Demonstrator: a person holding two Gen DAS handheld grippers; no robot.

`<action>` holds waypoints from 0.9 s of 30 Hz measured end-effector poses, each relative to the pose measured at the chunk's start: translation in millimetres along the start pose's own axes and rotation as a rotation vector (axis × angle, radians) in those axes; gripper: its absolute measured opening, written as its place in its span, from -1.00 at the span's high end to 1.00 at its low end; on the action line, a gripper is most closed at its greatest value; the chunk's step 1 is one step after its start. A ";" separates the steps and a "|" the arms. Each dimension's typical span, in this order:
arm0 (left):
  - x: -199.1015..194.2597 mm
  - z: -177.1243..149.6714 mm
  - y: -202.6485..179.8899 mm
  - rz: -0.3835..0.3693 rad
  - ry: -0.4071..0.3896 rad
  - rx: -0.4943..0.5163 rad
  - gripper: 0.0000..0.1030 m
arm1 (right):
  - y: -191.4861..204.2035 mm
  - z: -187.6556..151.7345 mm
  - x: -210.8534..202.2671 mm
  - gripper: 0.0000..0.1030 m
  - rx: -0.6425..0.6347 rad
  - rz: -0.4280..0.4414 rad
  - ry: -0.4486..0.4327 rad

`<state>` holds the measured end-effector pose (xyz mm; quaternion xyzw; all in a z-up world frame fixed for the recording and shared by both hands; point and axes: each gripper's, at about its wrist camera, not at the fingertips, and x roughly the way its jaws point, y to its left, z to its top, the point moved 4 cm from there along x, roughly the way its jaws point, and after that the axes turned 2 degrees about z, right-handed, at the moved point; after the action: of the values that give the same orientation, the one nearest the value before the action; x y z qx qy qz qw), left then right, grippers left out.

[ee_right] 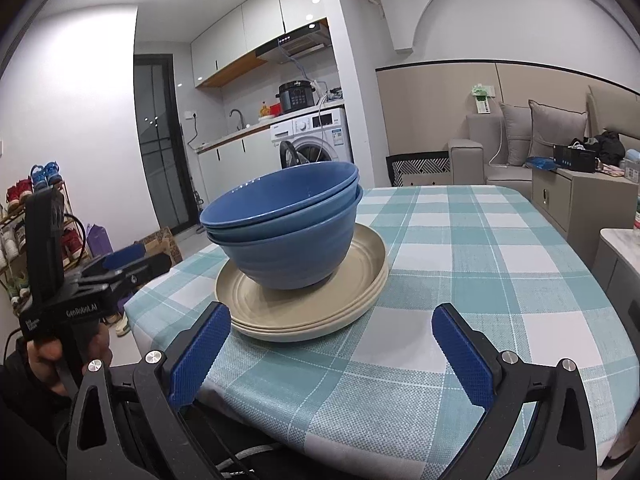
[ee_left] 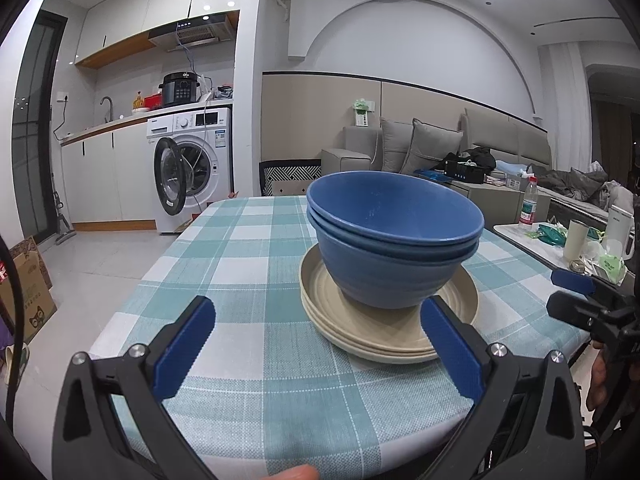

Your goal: Organize plates and bowls

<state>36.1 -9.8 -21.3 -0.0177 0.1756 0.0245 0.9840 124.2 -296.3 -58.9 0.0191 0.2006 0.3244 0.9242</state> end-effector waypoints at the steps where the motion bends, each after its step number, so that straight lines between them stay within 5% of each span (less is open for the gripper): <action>1: -1.4 -0.9 -0.4 -0.004 -0.006 0.001 -1.00 | -0.7 0.1 -1.6 -0.99 0.004 0.000 -0.007; 27: -35.3 -21.2 9.9 0.051 -0.124 -0.044 -1.00 | 34.2 -32.9 -21.7 -0.99 -0.144 -0.039 -0.074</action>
<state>-4.9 -2.2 -29.3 -0.0334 0.1140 0.0546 0.9914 76.0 -285.7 -75.6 -0.0396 0.1430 0.3191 0.9360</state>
